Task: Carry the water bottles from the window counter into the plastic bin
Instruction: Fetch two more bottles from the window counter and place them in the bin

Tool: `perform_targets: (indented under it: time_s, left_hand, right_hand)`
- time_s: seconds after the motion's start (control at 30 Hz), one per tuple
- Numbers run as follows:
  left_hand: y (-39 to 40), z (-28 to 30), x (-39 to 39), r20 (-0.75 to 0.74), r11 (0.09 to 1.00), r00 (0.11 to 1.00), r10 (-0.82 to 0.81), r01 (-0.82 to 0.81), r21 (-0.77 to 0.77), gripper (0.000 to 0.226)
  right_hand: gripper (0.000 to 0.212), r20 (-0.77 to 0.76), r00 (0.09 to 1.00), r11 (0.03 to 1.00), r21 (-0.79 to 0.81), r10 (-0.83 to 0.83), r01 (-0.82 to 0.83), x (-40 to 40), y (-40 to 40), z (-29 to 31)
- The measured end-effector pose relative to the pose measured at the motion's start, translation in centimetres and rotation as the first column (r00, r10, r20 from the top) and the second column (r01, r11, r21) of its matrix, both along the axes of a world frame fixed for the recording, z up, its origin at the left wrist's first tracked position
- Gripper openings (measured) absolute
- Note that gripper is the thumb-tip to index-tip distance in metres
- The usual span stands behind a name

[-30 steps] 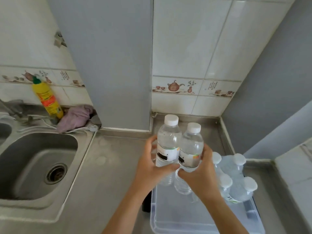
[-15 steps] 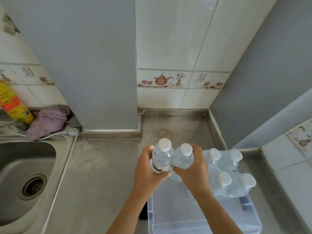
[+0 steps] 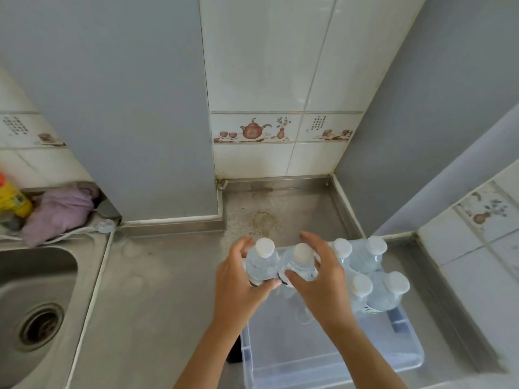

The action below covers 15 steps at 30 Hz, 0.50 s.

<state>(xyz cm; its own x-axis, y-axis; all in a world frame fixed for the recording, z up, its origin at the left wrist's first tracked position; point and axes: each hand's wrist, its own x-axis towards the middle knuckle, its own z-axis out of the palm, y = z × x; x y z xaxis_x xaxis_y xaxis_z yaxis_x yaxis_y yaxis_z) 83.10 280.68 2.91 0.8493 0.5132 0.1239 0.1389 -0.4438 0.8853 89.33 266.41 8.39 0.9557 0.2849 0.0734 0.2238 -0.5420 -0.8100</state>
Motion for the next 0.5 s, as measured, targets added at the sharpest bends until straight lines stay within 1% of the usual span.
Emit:
perform_targets:
  time_s: [0.07,0.13,0.2,0.27,0.37,0.43,0.5]
  left_hand:
    - [-0.3,1.0,-0.2,0.029,0.999,0.999,-0.014,0.012,0.05,0.086]
    - [-0.8,2.6,-0.5,0.07,0.986,0.998,-0.007,-0.005,0.164,0.072]
    - [-1.6,4.5,-0.8,0.11,0.948,0.994,-0.021,-0.015,0.319,0.053]
    - [-2.6,6.7,-1.1,0.118,0.901,0.991,-0.066,0.008,0.434,0.043]
    - [-4.7,9.7,-1.7,0.131,0.828,0.981,-0.144,0.047,0.558,0.042]
    - [-6.7,11.3,-1.9,0.142,0.784,0.969,-0.204,0.075,0.616,0.043]
    - [-9.3,12.3,-2.1,0.155,0.747,0.953,-0.26,0.097,0.658,0.041]
  right_hand:
    - [0.062,0.06,0.998,1.0,-0.021,0.011,-0.01,-0.2,-0.6,1.0]
    - [0.055,0.138,0.99,0.997,-0.065,0.036,-0.027,-0.6,-1.4,2.0]
    - [0.05,0.182,0.98,0.991,-0.12,0.082,-0.061,-1.2,-2.5,3.2]
    - [0.047,0.246,0.962,0.979,-0.188,0.119,-0.073,-2.2,-4.1,4.4]
    - [0.048,0.366,0.921,0.954,-0.3,0.131,-0.017,-3.7,-7.5,5.8]
    - [0.048,0.384,0.916,0.938,-0.344,0.111,0.031,-4.8,-10.5,6.5]
    - [0.045,0.368,0.929,0.931,-0.354,0.051,0.089,-6.0,-13.9,6.9]
